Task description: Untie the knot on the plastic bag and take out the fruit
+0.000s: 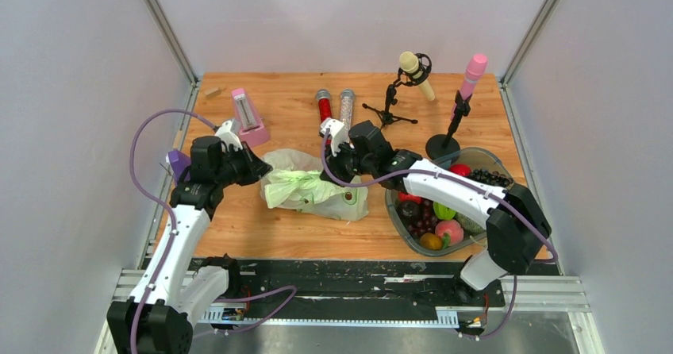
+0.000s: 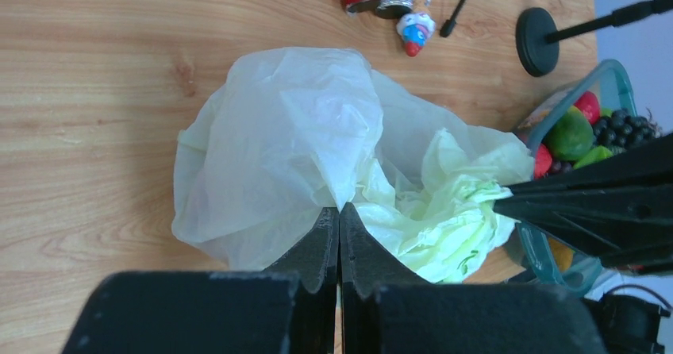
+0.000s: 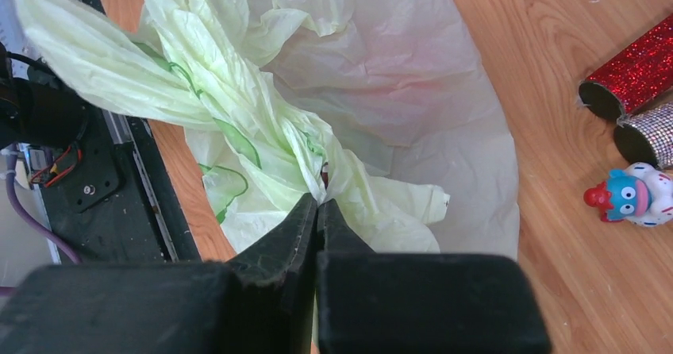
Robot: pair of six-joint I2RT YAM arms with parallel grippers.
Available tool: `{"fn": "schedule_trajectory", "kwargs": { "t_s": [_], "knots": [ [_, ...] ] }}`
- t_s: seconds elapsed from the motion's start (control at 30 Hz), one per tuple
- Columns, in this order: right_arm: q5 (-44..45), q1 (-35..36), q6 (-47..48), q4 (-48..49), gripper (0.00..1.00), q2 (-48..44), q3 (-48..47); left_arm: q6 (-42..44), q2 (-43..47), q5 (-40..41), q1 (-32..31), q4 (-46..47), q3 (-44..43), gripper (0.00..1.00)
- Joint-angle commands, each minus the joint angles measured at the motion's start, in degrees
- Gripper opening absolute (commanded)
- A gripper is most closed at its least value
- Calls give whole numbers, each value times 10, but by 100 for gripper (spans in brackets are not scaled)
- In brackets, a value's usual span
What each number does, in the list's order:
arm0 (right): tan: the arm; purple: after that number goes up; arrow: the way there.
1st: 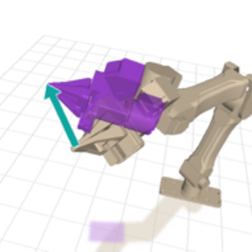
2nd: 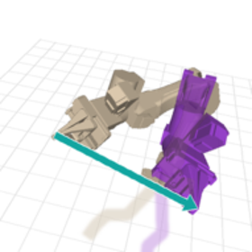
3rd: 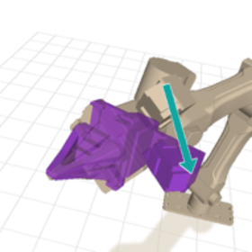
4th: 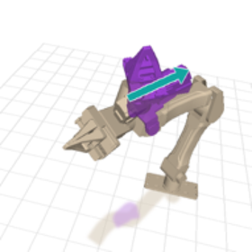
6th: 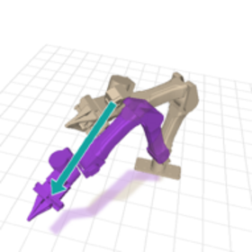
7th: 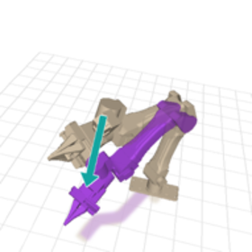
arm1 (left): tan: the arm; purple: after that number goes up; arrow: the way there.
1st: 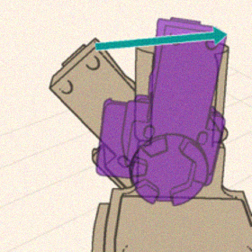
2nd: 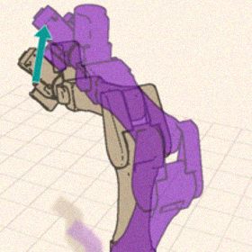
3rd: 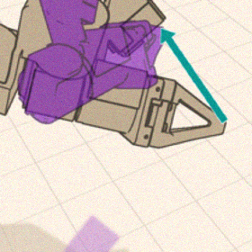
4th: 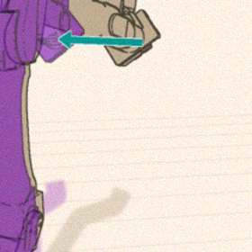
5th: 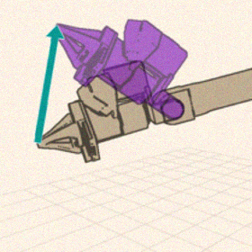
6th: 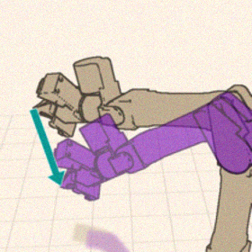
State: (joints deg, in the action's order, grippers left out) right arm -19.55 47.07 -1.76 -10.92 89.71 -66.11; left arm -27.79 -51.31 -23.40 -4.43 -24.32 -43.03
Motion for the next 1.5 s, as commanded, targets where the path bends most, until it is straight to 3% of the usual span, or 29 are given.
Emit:
{"fn": "schedule_trajectory", "kwargs": {
  "t_s": [0.0, 0.17, 0.33, 0.6, 0.87, 0.97, 1.03, 1.2, 1.27, 1.37, 1.47],
  "knots": [
    [30, 0, -12, 18, 0, -53, 12, -49, 9, 54, -1, 15, 7, 0],
    [125, -1, -45, 49, 0, -114, 63, -86, 11, 113, -1, -6, 12, 0],
    [258, -9, -138, 80, 0, -170, 111, -117, 29, 134, 0, -10, 24, 0],
    [346, -9, -315, 125, 0, -217, 179, -141, 64, 158, 3, -31, 33, 0],
    [438, -9, -468, 98, 0, -255, 227, -152, 108, 196, 7, -72, 26, 0],
    [434, -9, -452, 100, 0, -261, 230, -147, 120, 192, 7, -65, 29, 1],
    [409, -9, -402, 124, 0, -262, 228, -122, 122, 165, 7, -43, 29, 9],
    [226, -9, -229, 226, 0, -278, 245, -61, 106, 83, 7, 11, -1, 58],
    [140, -9, -169, 243, 0, -285, 255, -55, 93, 63, 7, 30, -21, 71],
    [76, -9, -118, 242, 0, -291, 266, -51, 62, 25, 7, 60, -59, 84],
    [41, -9, -79, 235, 0, -291, 274, -50, 6, -18, 2, 83, -88, 91]
  ]
}}
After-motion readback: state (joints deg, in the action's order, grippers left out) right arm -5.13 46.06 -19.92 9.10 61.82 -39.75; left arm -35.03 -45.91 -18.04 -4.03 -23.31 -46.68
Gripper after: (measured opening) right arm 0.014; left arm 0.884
